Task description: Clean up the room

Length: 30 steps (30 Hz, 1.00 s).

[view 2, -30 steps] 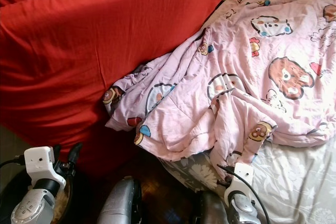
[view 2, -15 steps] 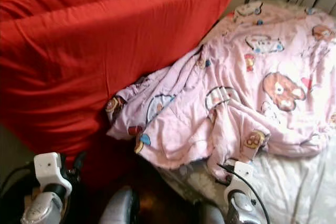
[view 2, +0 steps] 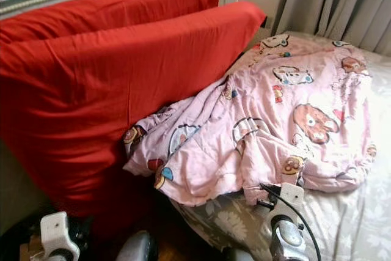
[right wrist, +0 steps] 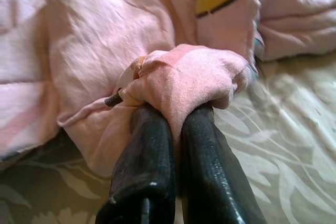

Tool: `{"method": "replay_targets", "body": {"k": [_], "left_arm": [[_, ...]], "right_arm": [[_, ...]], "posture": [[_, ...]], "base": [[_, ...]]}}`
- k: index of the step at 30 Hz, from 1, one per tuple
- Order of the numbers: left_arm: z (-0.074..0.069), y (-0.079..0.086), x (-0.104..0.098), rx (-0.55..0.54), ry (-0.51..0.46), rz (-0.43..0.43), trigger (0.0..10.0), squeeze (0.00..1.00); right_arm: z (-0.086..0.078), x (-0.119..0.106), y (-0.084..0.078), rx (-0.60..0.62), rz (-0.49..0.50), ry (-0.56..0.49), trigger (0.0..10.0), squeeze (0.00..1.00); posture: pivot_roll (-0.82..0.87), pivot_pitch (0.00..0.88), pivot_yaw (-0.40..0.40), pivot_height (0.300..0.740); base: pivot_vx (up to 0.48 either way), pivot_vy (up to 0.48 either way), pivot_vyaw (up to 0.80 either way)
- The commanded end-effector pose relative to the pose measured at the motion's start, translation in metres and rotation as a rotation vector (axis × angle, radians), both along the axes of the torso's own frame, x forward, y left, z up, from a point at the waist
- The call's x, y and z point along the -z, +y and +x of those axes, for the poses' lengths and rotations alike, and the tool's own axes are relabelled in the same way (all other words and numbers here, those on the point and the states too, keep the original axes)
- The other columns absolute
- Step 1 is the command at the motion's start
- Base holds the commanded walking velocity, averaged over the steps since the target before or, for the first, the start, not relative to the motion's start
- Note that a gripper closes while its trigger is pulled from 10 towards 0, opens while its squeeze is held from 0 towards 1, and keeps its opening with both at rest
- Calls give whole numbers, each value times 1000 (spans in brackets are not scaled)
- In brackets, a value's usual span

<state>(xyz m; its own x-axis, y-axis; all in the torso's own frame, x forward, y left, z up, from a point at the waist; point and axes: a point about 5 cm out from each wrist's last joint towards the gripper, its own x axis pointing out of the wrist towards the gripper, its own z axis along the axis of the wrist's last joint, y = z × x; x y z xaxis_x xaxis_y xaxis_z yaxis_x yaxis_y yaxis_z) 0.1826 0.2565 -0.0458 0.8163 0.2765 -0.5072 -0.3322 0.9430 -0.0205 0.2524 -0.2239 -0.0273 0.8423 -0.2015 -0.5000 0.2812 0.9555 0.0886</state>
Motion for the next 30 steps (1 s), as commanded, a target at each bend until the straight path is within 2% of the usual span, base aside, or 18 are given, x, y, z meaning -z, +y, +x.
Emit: {"method": "replay_targets", "body": {"k": [1, 4, 9, 13, 16, 18, 21, 23, 27, 30], "left_arm": [[0, 0, 3, -7, 16, 6, 10000, 0], [4, -3, 4, -3, 20, 5, 10000, 0], [6, -6, 7, 9, 49, 0, 10000, 0], [0, -5, 13, 9, 102, -2, 10000, 0], [-12, -8, 22, 38, 171, 9, 10000, 0], [-15, -9, 24, 31, 183, 3, 10000, 0], [-25, -7, 29, 0, 221, 10, 10000, 0], [-26, -7, 29, -1, 223, 9, 10000, 0], [-28, -13, 31, 34, 240, 9, 10000, 0], [-25, -14, 31, 38, 235, 8, 10000, 0]], "right_arm": [[2, -3, 1, -19, -9, -21, 10000, 0], [6, -5, 1, -21, -3, -24, 10000, 0], [12, -6, 14, -81, -15, -17, 10000, 0], [18, -10, 23, -115, -6, -46, 10000, 0], [18, -9, 28, -183, -29, -39, 10000, 0], [17, -9, 27, -184, -31, -38, 10000, 0], [14, -9, 15, -122, -42, -34, 10000, 0], [14, -8, 15, -117, -43, -34, 10000, 0], [12, -9, 7, -33, -25, -47, 10000, 0], [12, -9, 7, -26, -20, -46, 10000, 0]], "posture": [[115, 0, -23, 659], [116, 0, -23, 679], [112, 0, -11, 709], [115, 0, -6, 739], [116, 0, -7, 740], [113, 0, -8, 740], [108, 0, -9, 740], [108, 0, -9, 740], [102, 0, -4, 740], [100, 0, -2, 740]], "base": [[0, 0, 0], [0, 0, 0], [0, 0, 0], [0, 0, 0], [0, 0, 0], [0, 0, 0], [0, 0, 0], [0, 0, 0], [0, 0, 0], [0, 0, 0]]}}
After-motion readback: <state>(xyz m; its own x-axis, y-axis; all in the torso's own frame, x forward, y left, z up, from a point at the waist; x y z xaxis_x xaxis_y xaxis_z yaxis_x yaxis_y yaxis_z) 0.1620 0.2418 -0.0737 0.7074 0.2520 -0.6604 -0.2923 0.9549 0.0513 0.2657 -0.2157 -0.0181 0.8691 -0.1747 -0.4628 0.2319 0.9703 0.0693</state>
